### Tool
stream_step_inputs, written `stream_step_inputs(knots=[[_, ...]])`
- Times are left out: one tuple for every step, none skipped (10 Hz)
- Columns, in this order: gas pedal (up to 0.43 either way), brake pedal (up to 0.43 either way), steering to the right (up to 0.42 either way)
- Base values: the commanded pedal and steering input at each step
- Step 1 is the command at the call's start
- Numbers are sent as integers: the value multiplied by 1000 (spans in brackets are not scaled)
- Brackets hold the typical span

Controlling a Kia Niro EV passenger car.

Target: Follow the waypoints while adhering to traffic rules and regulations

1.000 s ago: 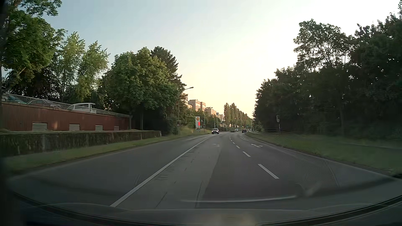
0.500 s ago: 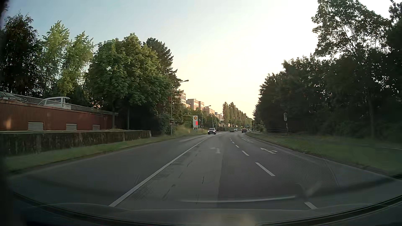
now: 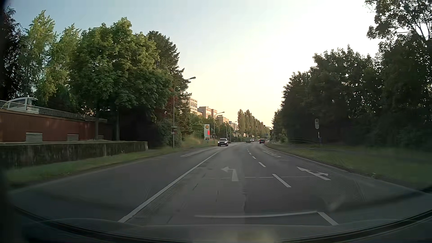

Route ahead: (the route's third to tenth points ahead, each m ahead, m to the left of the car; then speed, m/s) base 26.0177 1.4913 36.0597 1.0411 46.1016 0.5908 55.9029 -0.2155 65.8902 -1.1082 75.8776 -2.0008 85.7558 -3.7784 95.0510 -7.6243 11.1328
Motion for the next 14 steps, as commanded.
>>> stream_step_inputs(knots=[[0,30,5],[0,30,5],[0,30,5],[0,30,5],[0,30,5],[0,24,5],[0,30,5],[0,30,5],[0,30,5],[0,30,5],[0,30,5],[0,24,5],[0,24,5],[0,30,5]])
